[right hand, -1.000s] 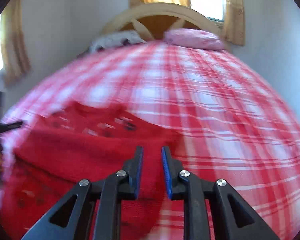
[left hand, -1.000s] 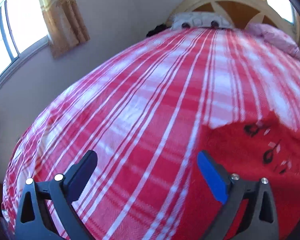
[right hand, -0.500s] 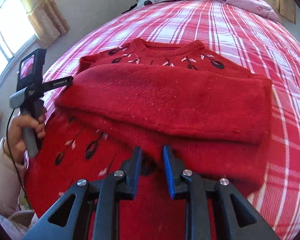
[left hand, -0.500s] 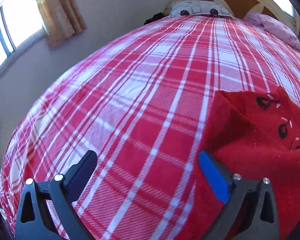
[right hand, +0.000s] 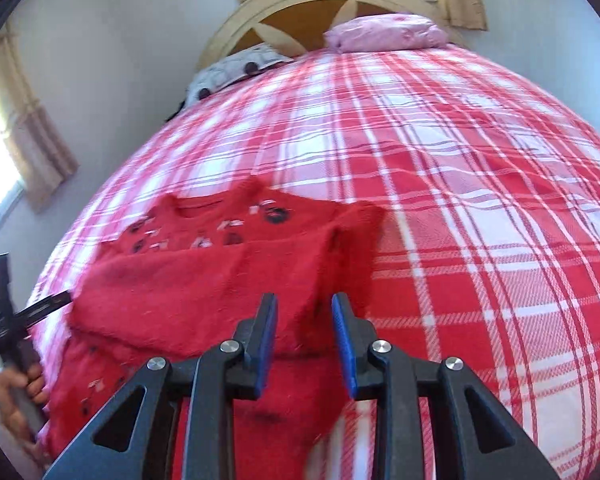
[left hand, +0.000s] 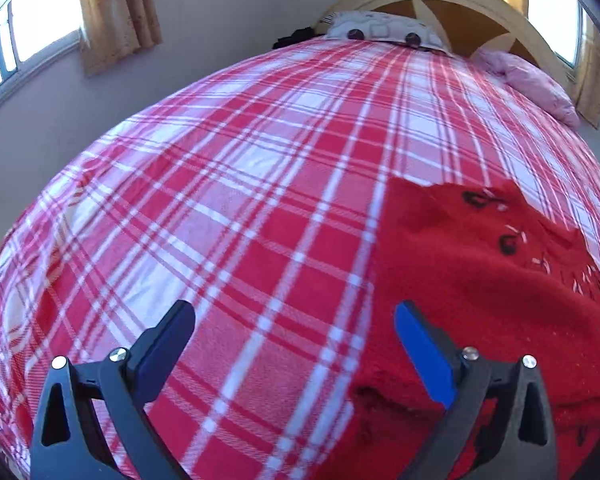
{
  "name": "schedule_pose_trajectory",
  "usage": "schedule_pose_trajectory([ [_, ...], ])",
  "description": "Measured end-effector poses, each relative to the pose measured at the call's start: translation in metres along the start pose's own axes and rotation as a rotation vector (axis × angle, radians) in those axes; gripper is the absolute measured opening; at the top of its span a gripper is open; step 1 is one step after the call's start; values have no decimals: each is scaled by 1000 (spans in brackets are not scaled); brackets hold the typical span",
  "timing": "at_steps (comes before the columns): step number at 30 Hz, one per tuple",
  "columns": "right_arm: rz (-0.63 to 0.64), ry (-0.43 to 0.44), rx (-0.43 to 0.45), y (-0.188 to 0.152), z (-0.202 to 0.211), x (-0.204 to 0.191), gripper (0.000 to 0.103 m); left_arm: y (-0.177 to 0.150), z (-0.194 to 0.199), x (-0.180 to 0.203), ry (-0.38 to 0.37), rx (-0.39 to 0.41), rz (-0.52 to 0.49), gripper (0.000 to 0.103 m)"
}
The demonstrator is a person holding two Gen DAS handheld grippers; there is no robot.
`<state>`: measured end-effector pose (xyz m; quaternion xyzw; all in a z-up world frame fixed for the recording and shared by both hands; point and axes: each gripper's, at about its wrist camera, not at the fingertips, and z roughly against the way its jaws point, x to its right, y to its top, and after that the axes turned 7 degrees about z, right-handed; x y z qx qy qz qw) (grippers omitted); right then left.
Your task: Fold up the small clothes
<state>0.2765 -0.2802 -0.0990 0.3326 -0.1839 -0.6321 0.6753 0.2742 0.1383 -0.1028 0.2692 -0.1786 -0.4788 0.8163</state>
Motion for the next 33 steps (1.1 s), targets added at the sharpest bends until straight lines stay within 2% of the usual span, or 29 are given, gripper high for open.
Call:
schedule_pose_trajectory([
  [2, 10, -39, -28, -2, -12, -2, 29, -4, -7, 7, 5, -14, -21, 102],
  [4, 5, 2, -60, -6, -19, -8, 28, -7, -10, 6, 20, -12, -37, 102],
  [5, 23, 3, -56, -7, -17, -12, 24, -8, -11, 4, 20, -6, -40, 102],
  [6, 56, -5, -59, -8, -12, -19, 12, -9, -11, 2, 16, -7, -40, 102],
  [10, 66, 62, -118, -16, 3, -27, 11, -5, -13, -9, 48, -33, -63, 102],
  [12, 102, 26, -147, -26, 7, -27, 11, -3, -10, -16, 70, -31, -66, 102],
  [13, 114, 19, -142, -30, 8, -25, 11, -1, -8, -20, 75, -30, -58, 102],
  [15, 110, 39, -122, -32, 10, -19, 11, 5, -4, -25, 36, -30, -42, 102],
  [16, 90, 70, -114, -31, 12, -15, 15, 7, -2, -25, 12, -32, -42, 102],
  [18, 36, 78, -104, -24, 16, -9, 16, 10, 4, -19, -22, -20, -52, 102],
  [22, -69, 29, 73, -6, 43, -5, 19, 7, 4, 2, -53, -18, -84, 102],
  [24, -34, 51, 137, 4, 47, -21, 19, -2, -1, 11, -45, -34, -96, 102],
  [25, -3, 85, 138, 9, 44, -33, 19, -6, -2, 14, -30, -28, -104, 102],
  [29, 151, 246, 36, 29, -2, -103, 19, -23, -1, 19, 103, 70, -178, 103],
  [33, 171, 322, -47, 38, -63, -158, 19, -25, -1, 10, 95, 69, -170, 103],
])
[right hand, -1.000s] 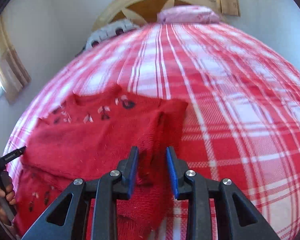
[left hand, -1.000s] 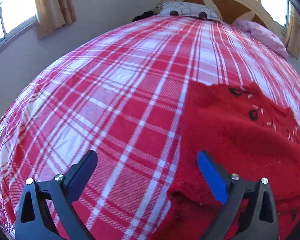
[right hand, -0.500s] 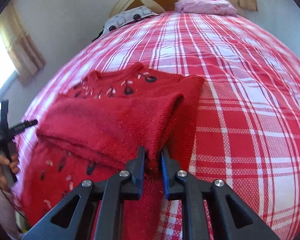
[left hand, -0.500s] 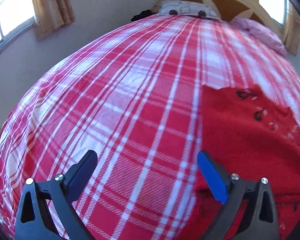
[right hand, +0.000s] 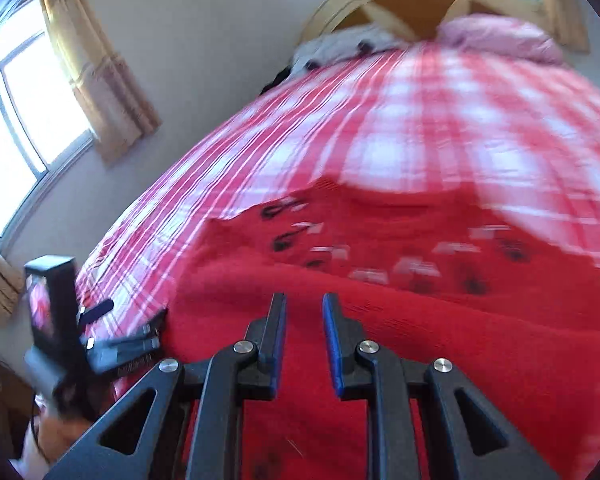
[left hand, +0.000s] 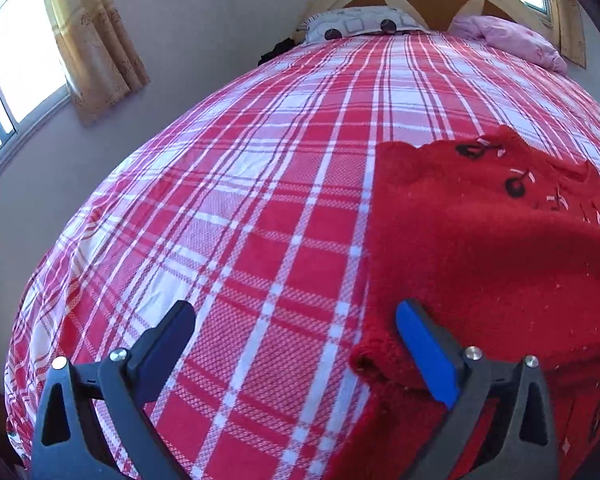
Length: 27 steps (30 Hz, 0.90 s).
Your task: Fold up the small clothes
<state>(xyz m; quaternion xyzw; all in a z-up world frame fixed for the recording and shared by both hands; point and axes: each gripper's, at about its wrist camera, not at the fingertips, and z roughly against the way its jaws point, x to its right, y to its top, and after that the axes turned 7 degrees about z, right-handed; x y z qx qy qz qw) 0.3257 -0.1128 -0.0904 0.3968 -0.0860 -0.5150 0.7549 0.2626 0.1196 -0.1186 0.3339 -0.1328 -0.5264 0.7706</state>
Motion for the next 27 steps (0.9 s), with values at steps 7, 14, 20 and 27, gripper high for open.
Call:
schedule_pose_trajectory([
  [7, 50, -18, -78, 14, -88, -35, 26, 2, -15, -11, -43, -54, 95, 103],
  [14, -52, 18, -5, 4, -21, -9, 26, 1, -15, -17, -68, -53, 117, 103],
  [20, -65, -448, -38, -34, 50, 72, 62, 0, -21, -26, -123, -84, 167, 103],
  [27, -225, -499, 51, -62, 93, 106, 63, -1, -22, -27, -137, -88, 179, 103],
])
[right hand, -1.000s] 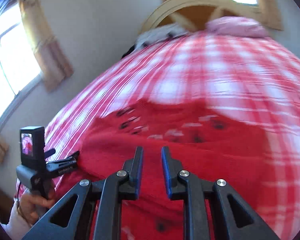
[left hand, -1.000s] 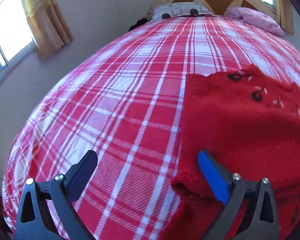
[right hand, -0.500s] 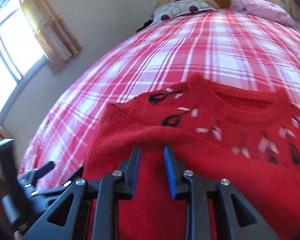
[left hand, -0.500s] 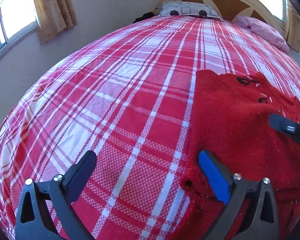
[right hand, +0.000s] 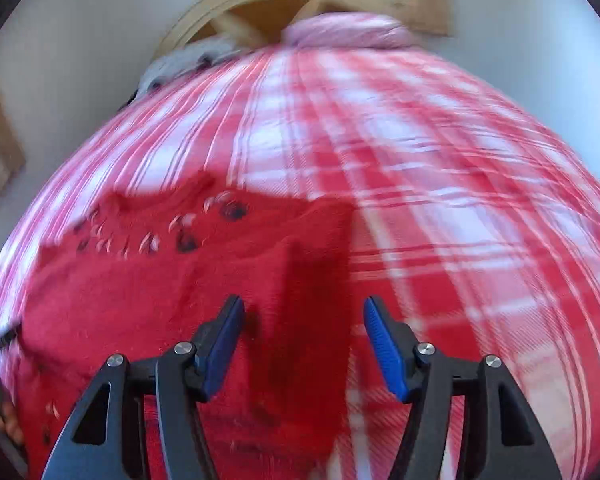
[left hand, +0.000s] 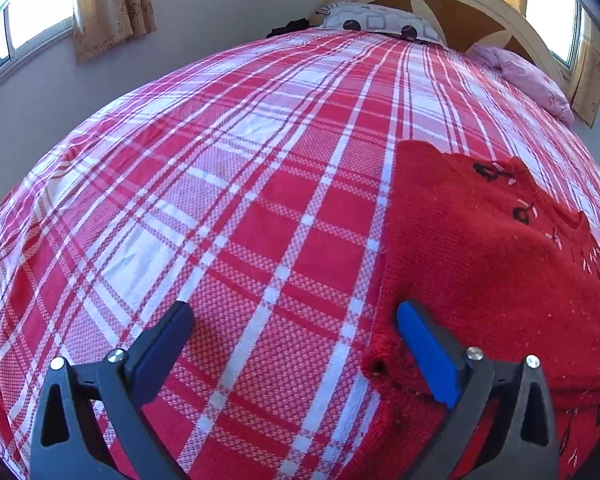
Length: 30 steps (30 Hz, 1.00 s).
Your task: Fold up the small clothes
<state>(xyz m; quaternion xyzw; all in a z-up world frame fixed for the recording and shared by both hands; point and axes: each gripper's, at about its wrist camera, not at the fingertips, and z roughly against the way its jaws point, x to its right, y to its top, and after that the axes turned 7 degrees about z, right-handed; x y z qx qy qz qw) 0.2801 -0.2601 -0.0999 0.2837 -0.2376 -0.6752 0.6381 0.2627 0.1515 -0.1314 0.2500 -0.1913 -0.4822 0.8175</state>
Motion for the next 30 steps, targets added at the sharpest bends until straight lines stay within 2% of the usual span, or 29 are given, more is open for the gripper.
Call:
schedule_pose_trajectory([
  [2, -34, 95, 33, -12, 14, -1, 63, 0, 0, -1, -12, -5, 8, 103],
  [4, 4, 131, 3, -30, 21, -11, 63, 1, -1, -2, -22, -9, 14, 103],
  [7, 71, 97, 19, -54, 45, -16, 63, 4, 0, -6, -57, -42, -1, 103],
  [9, 59, 135, 39, -67, 68, -7, 63, 5, 9, -18, -109, -72, -5, 103],
  [12, 18, 157, 82, -87, 106, 20, 63, -2, 32, -54, -105, -35, 41, 103],
  [16, -51, 163, 98, -114, 133, 48, 63, -25, 62, -96, -107, 6, 34, 103],
  [19, -95, 202, 83, -135, 141, 57, 63, -48, 87, -116, -175, 44, -14, 103],
  [24, -77, 258, 49, -167, 154, 52, 63, -84, 107, -122, -275, 40, -149, 103],
  [27, -49, 281, 30, -188, 168, 45, 63, -99, 108, -122, -332, 6, -186, 103],
  [29, -39, 288, 18, -202, 176, 44, 63, -108, 111, -120, -386, -48, -231, 101],
  [30, -38, 296, 5, -209, 179, 43, 63, -113, 116, -122, -405, -38, -240, 101],
])
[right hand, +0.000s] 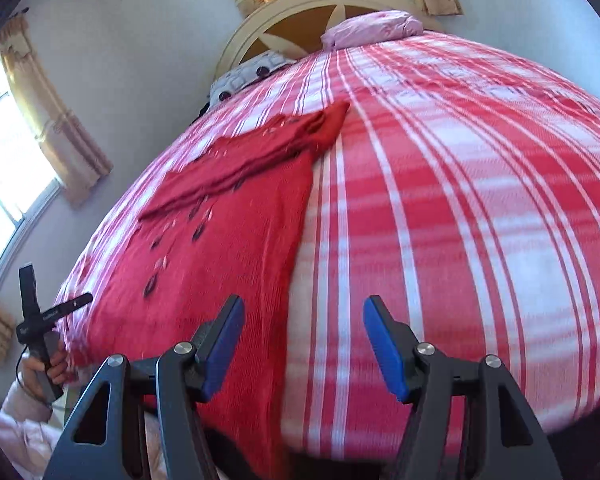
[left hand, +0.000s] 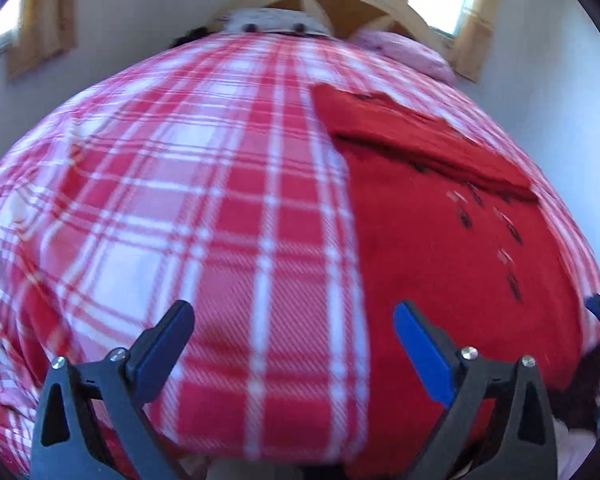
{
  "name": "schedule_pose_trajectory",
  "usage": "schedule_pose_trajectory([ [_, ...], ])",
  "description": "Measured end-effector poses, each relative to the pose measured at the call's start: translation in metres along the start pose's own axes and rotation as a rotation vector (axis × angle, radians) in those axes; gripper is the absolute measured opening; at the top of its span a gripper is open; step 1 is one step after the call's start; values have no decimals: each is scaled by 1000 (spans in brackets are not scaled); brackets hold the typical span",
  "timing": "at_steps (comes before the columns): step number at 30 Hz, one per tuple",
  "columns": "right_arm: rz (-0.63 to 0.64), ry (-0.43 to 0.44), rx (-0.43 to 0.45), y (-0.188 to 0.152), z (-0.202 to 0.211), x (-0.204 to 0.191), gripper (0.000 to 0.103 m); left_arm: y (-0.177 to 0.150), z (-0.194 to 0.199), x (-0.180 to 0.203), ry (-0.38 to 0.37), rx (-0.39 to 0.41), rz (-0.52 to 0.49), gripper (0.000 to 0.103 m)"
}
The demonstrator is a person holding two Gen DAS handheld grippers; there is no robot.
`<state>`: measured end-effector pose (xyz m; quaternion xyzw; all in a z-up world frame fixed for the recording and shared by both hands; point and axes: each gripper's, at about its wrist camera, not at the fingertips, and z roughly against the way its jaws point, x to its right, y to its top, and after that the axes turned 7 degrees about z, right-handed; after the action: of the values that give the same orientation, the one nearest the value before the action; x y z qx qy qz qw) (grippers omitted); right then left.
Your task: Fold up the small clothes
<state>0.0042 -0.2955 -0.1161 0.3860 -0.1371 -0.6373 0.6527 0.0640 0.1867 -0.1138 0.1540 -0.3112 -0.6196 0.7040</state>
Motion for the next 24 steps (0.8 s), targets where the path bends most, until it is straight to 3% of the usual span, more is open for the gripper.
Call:
schedule_pose_trajectory([
  [2, -8, 22, -34, -10, 3, 0, 63, -9, 10, 2, -34, 25, -15, 101],
  [7, 27, 70, -80, -32, 15, -10, 63, -30, 26, 2, -124, -23, -49, 101],
  [12, 63, 77, -156, -56, 10, -22, 63, -60, 28, 4, -152, -113, -81, 98],
  [16, 30, 113, -186, -66, 1, -20, 63, -70, 25, 20, -129, -116, -162, 98],
  [24, -39, 173, -214, -76, -19, -14, 59, -76, 8, 21, -198, -172, -111, 81],
])
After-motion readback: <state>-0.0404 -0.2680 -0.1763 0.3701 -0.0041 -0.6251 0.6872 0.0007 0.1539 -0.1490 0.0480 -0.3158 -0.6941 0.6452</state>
